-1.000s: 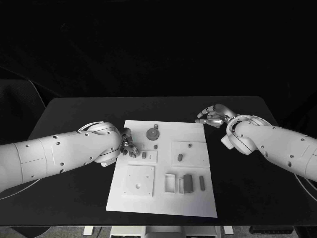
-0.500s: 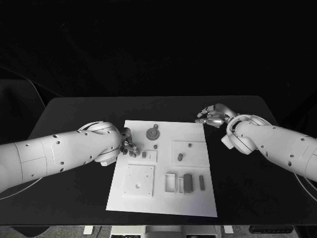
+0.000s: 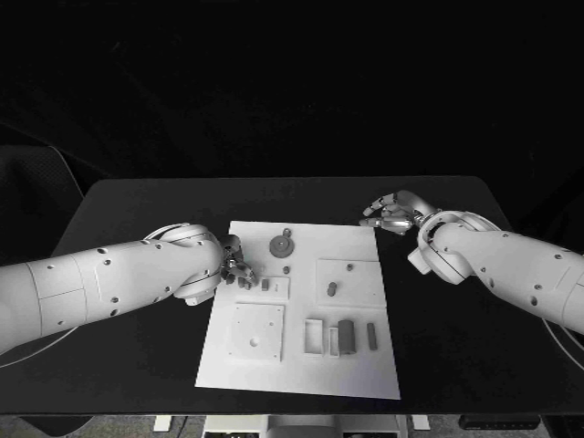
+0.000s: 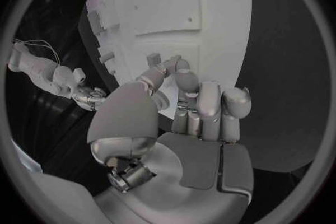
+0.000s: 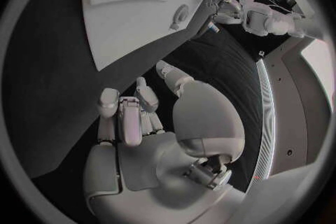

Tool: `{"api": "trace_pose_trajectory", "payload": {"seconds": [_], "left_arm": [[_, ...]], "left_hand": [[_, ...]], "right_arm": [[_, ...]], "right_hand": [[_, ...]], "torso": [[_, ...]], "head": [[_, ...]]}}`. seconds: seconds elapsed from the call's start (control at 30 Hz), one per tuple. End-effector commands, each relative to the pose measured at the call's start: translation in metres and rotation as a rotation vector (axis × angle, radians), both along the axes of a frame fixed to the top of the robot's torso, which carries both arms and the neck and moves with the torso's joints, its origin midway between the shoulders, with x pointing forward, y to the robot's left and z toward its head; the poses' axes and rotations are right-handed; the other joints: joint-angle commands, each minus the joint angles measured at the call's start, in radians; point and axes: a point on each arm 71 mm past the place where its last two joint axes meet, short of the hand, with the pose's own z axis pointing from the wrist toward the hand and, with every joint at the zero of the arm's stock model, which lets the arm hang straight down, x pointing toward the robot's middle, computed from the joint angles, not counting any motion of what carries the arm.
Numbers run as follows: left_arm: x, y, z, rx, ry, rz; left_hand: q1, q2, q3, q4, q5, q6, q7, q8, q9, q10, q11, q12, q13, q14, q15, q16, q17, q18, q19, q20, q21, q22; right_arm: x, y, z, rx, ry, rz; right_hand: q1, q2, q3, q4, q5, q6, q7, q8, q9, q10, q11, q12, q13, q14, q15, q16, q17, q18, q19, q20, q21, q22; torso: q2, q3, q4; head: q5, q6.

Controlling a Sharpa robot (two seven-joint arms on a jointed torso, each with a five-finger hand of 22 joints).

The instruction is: Assemble the parts on the task board

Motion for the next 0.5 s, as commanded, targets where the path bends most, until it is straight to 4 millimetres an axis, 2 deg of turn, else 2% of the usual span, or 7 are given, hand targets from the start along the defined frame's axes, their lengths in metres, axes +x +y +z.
{"api": "trace_pose_trajectory", "payload": {"seconds": [0.03, 0.5], "left_arm": [[-0.0023, -0.0034, -0.0029, -0.007, 0.013, -0.007], [-0.0017, -0.0026, -0.0024, -0.001, 0.003, -0.010]], "left_hand": [[-0.012, -0.002, -0.009, -0.001, -0.008, -0.002, -0.005, 0.002, -0.001, 0.028, -0.040, 0.005, 0.002, 0.028, -0.059, 0.006, 0.001, 0.132, -0.007, 0.003, 0.052, 0.002], [-0.017, -0.006, -0.016, -0.002, -0.010, -0.004, -0.004, 0.002, -0.001, 0.028, -0.041, 0.008, 0.004, 0.029, -0.060, 0.009, 0.002, 0.132, -0.007, 0.003, 0.054, 0.002]], "right_arm": [[-0.0005, 0.0014, -0.0004, -0.001, 0.005, 0.014], [-0.0004, 0.0010, -0.0005, -0.001, 0.005, 0.014]], "right_hand": [[-0.012, -0.001, 0.002, 0.005, 0.004, 0.012, 0.020, 0.004, -0.002, -0.006, -0.002, -0.001, -0.002, -0.007, 0.000, 0.008, -0.001, 0.013, 0.006, 0.000, 0.058, -0.001], [-0.013, -0.001, 0.002, 0.005, 0.004, 0.012, 0.020, 0.004, -0.002, -0.006, -0.002, -0.001, -0.002, -0.007, 0.000, 0.008, -0.001, 0.013, 0.006, 0.000, 0.057, -0.001]], "torso": [[0.000, -0.0001, -0.0001], [0.000, 0.0002, 0.0000]], "head": [[0.000, 0.000], [-0.001, -0.001]]}}
